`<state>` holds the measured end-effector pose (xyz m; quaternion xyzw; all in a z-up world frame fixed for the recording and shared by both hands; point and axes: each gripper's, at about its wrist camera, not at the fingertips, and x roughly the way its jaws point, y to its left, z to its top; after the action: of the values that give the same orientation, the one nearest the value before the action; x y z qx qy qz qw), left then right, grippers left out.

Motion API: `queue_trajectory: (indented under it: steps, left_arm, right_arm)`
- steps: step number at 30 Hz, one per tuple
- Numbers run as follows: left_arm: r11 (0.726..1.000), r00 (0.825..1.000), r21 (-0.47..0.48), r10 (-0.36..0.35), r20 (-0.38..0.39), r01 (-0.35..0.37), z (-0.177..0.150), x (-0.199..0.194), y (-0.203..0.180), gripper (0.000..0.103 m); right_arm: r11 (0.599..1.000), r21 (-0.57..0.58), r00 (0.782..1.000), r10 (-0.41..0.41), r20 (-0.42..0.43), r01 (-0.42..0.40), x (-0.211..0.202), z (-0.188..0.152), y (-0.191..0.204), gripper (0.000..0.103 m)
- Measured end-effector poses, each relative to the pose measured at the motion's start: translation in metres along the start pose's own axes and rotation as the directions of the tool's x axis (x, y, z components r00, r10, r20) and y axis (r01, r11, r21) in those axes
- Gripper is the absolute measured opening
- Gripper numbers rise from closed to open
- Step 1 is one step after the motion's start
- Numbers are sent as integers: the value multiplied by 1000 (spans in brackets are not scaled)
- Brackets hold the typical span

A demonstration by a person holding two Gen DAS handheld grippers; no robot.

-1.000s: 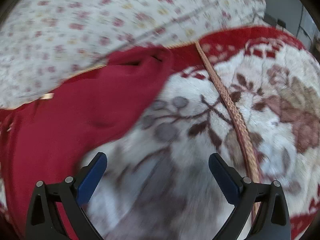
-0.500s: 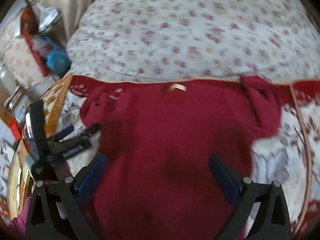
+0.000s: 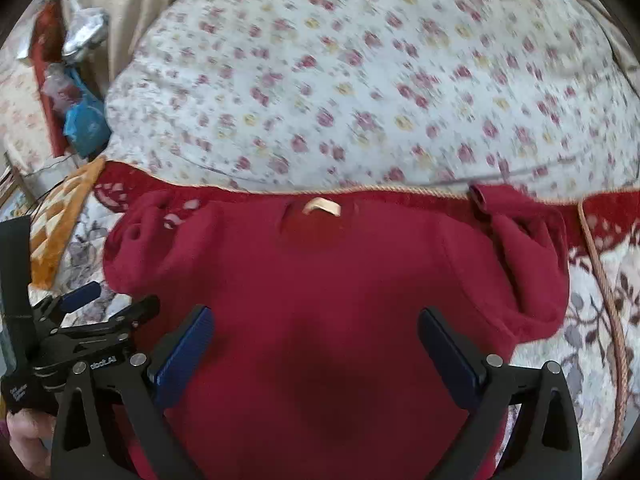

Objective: Fold small clothes

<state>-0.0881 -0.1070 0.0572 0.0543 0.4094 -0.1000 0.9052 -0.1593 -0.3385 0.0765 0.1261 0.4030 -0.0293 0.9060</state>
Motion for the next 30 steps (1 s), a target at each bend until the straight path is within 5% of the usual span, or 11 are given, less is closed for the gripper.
queue_trajectory:
  steps: [30]
  left_arm:
    - [1000,1000,19,0,-6,0,0,5,-7,103]
  right_arm:
    - [999,22,999,-36,-28,36,22,-17,-5,103]
